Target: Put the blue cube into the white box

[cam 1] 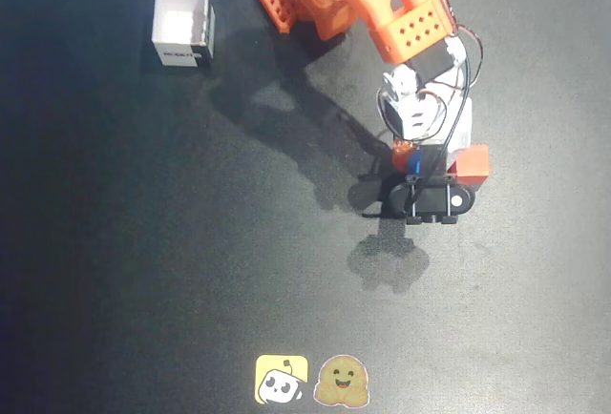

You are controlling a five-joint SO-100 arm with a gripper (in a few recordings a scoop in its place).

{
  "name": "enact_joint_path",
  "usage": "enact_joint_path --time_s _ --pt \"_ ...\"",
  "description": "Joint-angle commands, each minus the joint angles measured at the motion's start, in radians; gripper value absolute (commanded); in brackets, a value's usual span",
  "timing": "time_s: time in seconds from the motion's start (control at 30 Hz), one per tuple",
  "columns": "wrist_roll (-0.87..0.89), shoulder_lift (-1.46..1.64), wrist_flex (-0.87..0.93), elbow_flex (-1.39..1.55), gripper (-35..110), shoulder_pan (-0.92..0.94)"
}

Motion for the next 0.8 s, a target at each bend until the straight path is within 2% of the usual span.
enact_joint_path --time_s 0.0,0.33,0.57,0.77 --pt "-0.009 0.038 0.026 -0.005 0 0.023" --pt "-0.224 0.291 0.440 -0.206 0 0.202" --pt "-0.407 0.468 0.549 -0.156 0 0.430" --pt "-0.632 0.680 0.641 -0.061 0 0.729"
